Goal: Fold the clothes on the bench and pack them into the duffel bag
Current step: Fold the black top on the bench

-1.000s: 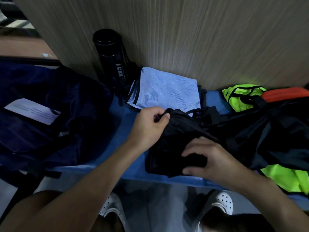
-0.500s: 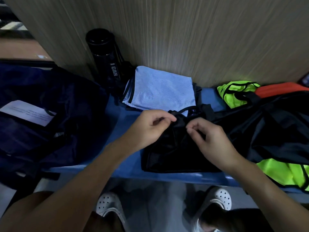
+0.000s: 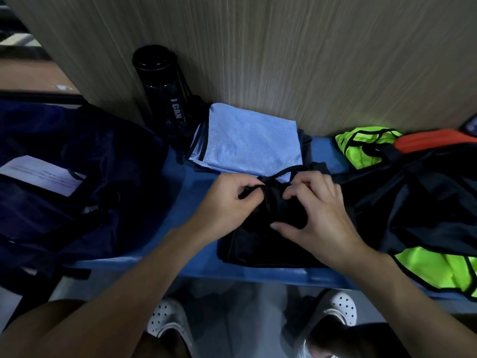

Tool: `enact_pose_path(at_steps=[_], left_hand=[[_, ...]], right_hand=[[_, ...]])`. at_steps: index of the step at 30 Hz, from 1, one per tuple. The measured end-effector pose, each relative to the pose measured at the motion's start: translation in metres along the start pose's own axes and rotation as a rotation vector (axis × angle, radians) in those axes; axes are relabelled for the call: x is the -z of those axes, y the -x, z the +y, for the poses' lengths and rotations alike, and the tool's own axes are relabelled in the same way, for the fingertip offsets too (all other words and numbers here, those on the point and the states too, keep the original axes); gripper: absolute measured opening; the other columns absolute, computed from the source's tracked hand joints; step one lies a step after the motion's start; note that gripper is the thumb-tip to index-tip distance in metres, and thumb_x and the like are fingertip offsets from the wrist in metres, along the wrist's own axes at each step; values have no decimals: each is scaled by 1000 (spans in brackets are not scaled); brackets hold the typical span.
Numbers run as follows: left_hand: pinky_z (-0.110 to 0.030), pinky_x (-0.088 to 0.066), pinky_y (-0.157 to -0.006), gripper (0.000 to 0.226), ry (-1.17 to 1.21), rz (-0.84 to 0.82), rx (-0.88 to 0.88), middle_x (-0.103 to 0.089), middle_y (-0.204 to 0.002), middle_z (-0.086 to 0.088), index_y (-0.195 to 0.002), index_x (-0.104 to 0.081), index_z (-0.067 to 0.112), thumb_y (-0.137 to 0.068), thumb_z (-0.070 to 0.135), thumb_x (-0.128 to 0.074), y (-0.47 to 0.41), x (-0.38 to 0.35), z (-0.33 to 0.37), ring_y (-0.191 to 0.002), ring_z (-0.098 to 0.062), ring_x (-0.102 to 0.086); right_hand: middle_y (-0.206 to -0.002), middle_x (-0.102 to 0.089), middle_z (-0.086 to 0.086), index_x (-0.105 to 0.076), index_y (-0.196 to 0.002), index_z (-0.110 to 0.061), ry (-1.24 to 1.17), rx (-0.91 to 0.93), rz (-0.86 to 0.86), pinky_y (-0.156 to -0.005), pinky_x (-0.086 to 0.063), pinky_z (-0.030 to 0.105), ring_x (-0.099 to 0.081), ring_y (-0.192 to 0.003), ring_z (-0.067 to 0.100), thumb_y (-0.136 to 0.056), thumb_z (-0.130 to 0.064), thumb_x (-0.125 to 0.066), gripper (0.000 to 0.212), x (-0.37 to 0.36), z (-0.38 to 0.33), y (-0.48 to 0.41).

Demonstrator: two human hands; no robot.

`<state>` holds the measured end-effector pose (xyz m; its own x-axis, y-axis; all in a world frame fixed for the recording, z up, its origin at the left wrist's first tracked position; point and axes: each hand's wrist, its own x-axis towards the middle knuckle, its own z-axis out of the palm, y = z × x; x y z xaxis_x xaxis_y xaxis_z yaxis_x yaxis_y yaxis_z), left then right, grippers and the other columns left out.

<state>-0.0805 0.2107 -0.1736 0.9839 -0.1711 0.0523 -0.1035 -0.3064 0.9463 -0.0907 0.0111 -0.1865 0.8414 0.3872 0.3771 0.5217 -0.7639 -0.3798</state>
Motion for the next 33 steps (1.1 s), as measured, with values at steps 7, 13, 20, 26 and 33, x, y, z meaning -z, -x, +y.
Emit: enact_pose_path(at_steps=[7, 13, 20, 26, 33], left_hand=[[-37, -45, -63, 25, 32, -16, -5, -66, -73, -21, -77, -70, 2, -91, 18, -56, 1, 3, 5, -68, -10, -55], [-9, -46, -75, 23, 61, 65, 23, -72, -72, 14, -83, -75, 19, -91, 1, -64, -3, 6, 6, -73, 2, -66], [-18, -47, -76, 26, 124, -39, -48, -70, -77, 4, -94, -65, 20, -92, -5, -62, 1, -1, 4, -75, -7, -64], [-15, -42, -62, 26, 195, -178, -57, -66, -76, -12, -109, -49, 19, -90, 2, -56, 6, -2, 12, -65, -11, -57], [-21, -42, -60, 10, 94, -95, -34, -65, -70, 0, -97, -61, 16, -92, 6, -60, -1, 4, 7, -61, -15, -50]], right_hand=[[-101, -60, 2, -63, -101, -13, 3, 25, 164, -80, -36, 33, -53, -93, 22, -86, -13, -59, 15, 0, 1, -1], [-69, -63, -2, -58, -101, -30, -398, -151, 47, -58, -44, 27, -54, -58, 12, -90, -19, -49, 17, 10, 1, -1], [-88, -65, -4, -63, -98, -21, -323, -37, 61, -75, -50, 31, -64, -82, 13, -92, -21, -57, 9, 10, 6, -9], [-112, -65, -3, -66, -107, -10, -470, -49, 25, -98, -45, 26, -60, -110, 6, -95, -14, -48, 21, 10, 7, -21], [-109, -65, -8, -61, -114, -13, -537, -102, -128, -96, -41, 18, -59, -109, 3, -94, -18, -50, 23, 6, 8, -22]])
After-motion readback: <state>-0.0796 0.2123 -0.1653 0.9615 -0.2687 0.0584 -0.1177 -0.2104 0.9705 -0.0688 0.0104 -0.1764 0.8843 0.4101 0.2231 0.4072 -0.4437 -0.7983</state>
